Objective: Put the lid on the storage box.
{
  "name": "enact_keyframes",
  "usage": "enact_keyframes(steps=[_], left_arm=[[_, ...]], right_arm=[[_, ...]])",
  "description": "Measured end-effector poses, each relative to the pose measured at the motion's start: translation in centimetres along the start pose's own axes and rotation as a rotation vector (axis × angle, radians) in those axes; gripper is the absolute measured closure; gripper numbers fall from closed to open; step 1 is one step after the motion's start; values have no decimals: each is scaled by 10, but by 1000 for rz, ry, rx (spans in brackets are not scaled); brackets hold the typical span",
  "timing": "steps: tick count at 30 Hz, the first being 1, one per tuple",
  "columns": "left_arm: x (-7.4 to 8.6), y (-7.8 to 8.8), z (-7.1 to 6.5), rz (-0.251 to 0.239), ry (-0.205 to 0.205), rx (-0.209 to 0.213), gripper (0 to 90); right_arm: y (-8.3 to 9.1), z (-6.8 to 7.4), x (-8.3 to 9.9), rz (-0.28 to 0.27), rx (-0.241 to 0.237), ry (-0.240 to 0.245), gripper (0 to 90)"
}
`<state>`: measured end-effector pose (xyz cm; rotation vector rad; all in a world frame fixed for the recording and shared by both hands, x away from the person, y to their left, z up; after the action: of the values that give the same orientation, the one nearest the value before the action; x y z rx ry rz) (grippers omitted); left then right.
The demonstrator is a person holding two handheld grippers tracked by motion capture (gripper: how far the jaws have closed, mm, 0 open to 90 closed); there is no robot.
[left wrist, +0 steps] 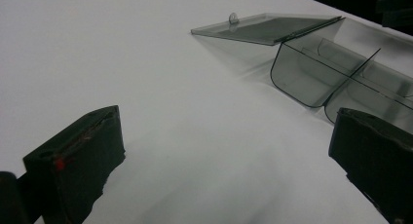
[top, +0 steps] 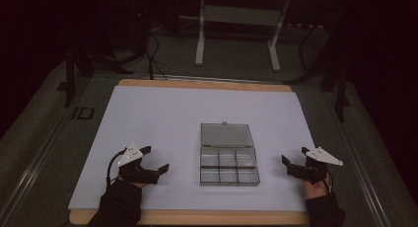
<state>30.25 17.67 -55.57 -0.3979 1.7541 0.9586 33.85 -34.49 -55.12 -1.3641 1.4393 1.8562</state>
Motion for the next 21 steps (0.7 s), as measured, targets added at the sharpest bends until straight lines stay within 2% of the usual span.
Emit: enact_keyframes(steps=[4, 6, 9, 12, 16, 21], left_arm=[[0, 0, -2, 1, -15, -15, 10], [0, -2, -3, 26, -22, -25, 10], [0, -4, -4, 55, -32, -17, 10], [0, -4, -3, 68, -20, -2, 10], [-1, -5, -4, 113, -25, -37, 9], [-3, -5, -3, 136, 11, -19, 10]], right_arm=[[0, 0, 0, -4, 0, -1, 103], [0, 0, 0, 0, -2, -1, 103], [0, 0, 0, -1, -2, -2, 103], [0, 0, 0, 1, -2, -2, 103], [-1, 0, 0, 7, -4, -4, 103], [0, 0, 0, 2, -7, -9, 103]])
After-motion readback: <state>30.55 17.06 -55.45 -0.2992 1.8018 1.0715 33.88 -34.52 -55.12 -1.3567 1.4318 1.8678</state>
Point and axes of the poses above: each handheld gripper's, and its own axes: y roughly backward along the jaws, x roughly out of its underside, z roughly to its left, the point moved 4 cm from there along -y, roughly forward along the jaws, and after that the axes turned 2 degrees about -x, right-handed, at the moved point
